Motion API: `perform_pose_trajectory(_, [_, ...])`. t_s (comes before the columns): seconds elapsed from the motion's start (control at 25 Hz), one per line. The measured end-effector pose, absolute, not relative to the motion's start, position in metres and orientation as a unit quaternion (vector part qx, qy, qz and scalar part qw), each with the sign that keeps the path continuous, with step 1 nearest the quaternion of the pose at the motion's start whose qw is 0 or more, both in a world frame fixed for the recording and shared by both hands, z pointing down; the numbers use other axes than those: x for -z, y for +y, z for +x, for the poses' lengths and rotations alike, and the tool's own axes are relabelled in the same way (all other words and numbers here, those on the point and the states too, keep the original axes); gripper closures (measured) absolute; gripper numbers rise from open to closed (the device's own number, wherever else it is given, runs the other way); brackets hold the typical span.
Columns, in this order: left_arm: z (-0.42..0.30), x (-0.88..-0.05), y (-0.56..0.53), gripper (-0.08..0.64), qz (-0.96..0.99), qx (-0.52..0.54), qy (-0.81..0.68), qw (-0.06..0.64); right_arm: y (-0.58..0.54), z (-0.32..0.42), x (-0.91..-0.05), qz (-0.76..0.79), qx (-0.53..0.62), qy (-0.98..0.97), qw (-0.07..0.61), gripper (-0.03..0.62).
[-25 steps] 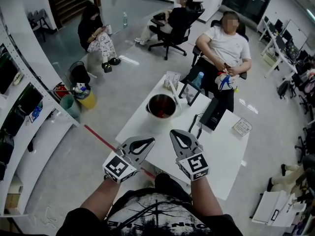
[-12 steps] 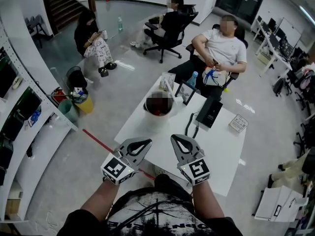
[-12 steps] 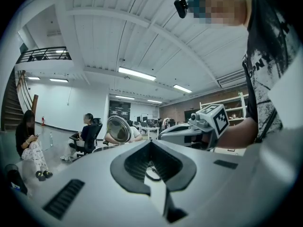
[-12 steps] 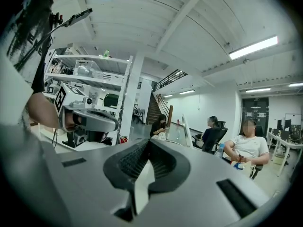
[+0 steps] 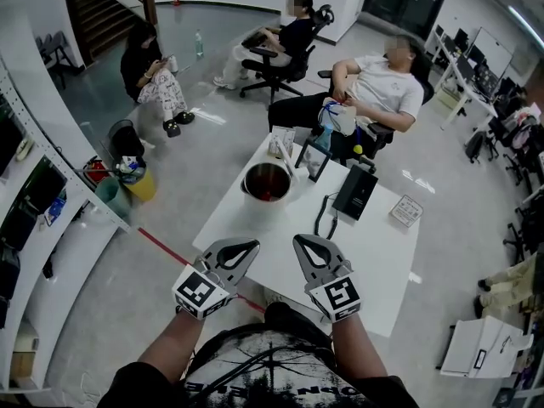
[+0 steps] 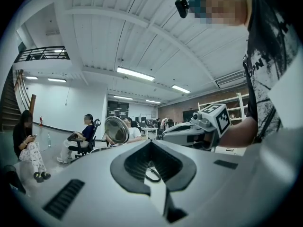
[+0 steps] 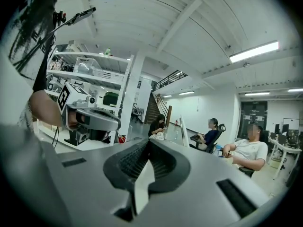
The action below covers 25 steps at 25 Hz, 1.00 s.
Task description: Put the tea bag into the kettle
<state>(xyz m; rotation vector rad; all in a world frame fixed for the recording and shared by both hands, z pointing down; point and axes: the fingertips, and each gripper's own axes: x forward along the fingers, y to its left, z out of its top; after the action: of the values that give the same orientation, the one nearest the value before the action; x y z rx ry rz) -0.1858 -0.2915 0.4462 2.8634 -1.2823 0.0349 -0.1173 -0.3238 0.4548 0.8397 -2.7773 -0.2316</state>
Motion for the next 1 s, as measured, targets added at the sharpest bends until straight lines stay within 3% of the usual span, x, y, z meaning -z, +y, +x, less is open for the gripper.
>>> perform_pose_trajectory(0.48, [-0.1812, -0.4421, -0.2913, 0.551, 0.914, -0.014, -0.406, -0.001, -0.3261, -0.1111, -0.4483, 0.288, 0.046, -0.953, 0.084, 0.581])
perform_pose_trajectory(1.0, [-0.1770, -0.4408, -0.2918, 0.552, 0.915, -0.017, -0.404, -0.006, -0.3264, -0.1085, -0.4503, 0.288, 0.057, -0.951, 0.094, 0.581])
